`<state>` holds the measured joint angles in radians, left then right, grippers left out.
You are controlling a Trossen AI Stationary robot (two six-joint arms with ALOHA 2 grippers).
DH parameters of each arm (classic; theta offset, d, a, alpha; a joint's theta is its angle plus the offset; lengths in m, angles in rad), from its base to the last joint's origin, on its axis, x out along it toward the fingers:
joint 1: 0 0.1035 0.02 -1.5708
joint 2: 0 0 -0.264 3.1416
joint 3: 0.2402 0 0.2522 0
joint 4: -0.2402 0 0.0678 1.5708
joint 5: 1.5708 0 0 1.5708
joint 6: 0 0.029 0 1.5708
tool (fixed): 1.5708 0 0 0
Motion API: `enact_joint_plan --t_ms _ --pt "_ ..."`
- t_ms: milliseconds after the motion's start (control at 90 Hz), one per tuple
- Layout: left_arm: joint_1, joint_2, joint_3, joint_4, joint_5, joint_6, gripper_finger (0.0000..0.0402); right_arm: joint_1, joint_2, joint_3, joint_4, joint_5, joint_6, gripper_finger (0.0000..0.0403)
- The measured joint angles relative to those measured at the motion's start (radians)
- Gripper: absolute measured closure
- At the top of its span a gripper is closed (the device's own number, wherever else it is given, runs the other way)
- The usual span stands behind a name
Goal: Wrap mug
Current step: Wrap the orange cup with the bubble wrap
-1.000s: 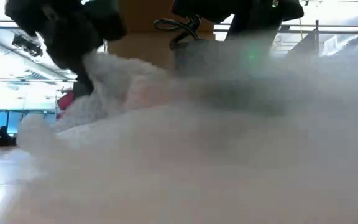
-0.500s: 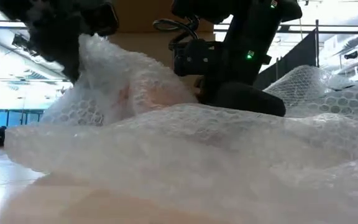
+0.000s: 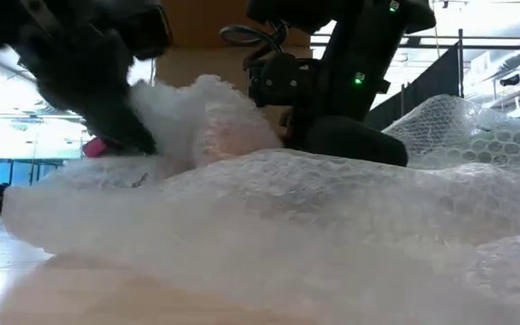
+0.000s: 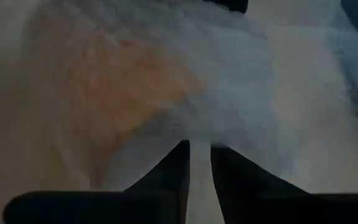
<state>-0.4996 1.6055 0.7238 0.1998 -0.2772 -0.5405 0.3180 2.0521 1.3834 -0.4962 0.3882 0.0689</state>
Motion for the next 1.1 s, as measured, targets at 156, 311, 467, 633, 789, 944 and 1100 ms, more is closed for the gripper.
enact_joint_plan --t_ms 156,311,467,633,789,944,1100 --pt "0.035 0.092 -0.001 0.102 -0.101 0.058 0.0362 0.0 0.0 -0.002 0.053 -0.05 -0.026 0.0204" --pt "0.062 0.144 -0.005 0.186 -0.314 0.133 0.0363 -0.002 0.004 -0.006 0.077 -0.072 -0.016 0.0205" --pt "0.072 0.187 -0.005 0.325 -0.425 0.276 0.0363 -0.02 0.005 -0.025 0.094 -0.054 -0.002 0.0204" --pt "0.121 0.219 -0.004 0.365 -0.379 0.331 0.0363 -0.051 0.002 -0.033 0.082 -0.059 -0.01 0.0204" --pt "0.167 0.173 -0.001 0.283 -0.302 0.35 0.0353 -0.067 -0.013 -0.033 0.043 -0.052 -0.011 0.0202" --pt "0.186 0.054 0.0 0.147 -0.251 0.38 0.0334 -0.067 -0.022 -0.033 0.082 -0.042 -0.002 0.0203" --pt "0.188 -0.075 0.001 -0.05 -0.235 0.402 0.033 -0.067 -0.01 -0.061 0.263 -0.051 0.084 0.0202"
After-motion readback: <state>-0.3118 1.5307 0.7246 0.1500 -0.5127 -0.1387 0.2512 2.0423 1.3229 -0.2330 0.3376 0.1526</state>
